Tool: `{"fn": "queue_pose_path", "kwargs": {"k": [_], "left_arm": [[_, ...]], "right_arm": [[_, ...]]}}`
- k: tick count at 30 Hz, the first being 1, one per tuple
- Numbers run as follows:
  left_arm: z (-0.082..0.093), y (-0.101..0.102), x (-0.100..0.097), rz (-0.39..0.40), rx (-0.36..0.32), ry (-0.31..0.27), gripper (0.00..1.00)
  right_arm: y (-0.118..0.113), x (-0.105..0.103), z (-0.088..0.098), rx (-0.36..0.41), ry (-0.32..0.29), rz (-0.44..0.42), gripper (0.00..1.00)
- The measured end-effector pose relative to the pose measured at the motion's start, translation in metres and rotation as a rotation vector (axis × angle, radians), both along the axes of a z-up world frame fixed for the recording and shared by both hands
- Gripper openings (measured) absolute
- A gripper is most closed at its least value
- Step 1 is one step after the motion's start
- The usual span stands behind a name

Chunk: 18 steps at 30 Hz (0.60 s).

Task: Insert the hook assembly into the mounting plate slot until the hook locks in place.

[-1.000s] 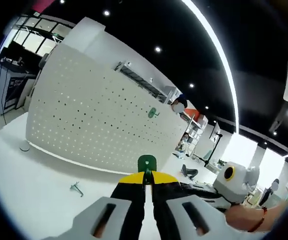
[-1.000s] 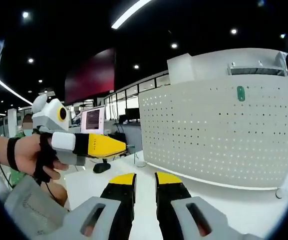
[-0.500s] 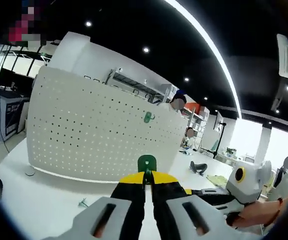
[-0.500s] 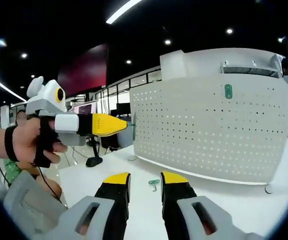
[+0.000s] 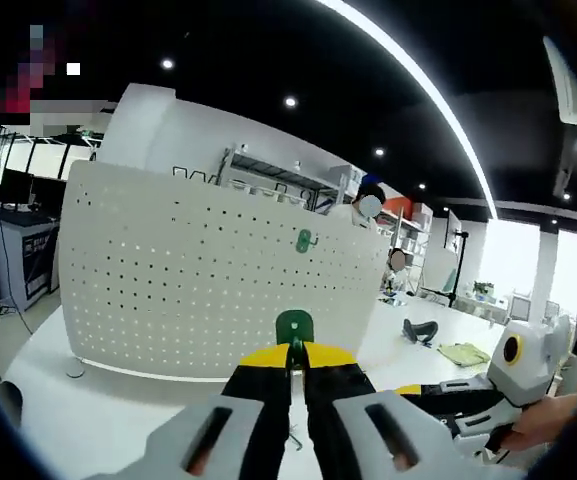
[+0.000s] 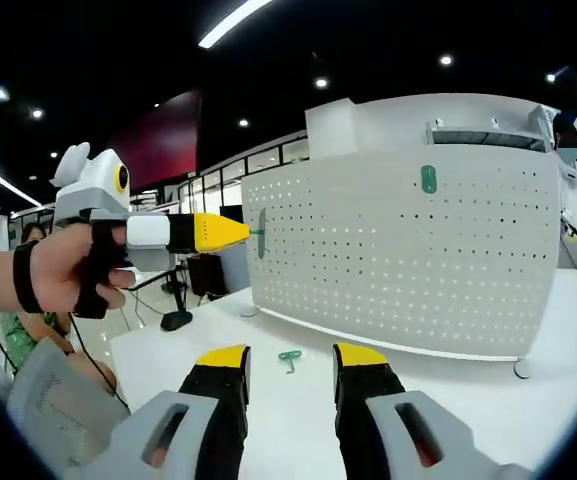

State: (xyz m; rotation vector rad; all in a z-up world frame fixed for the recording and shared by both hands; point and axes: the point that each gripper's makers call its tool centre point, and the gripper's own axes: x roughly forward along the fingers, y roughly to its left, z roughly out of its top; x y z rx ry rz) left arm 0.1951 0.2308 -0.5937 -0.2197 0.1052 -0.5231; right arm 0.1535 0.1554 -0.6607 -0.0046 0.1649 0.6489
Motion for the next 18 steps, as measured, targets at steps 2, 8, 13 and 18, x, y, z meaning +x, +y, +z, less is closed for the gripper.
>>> {"fn": "queue_pose_path", "kwargs": {"k": [2, 8, 13, 18], "left_arm": [[0.0, 0.0, 0.003, 0.011, 0.02, -0.005, 0.03], [0.001, -0.005, 0.01, 0.029, 0.031, -0.016, 0.03], [0.005, -0.014, 0.015, 0.027, 0.038, -0.036, 0.03], [0.011, -0.025, 0.02, 0.03, 0.046, -0.054, 0.03]], "right_arm": [[-0.004, 0.0, 0.0, -0.005, -0.006, -0.008, 0.38], [-0.015, -0.002, 0.001, 0.005, -0.004, -0.022, 0.4], [-0.022, -0.004, 0.0, 0.004, -0.001, -0.028, 0.4], [-0.031, -0.005, -0.002, 0.002, 0.002, -0.032, 0.39]]}}
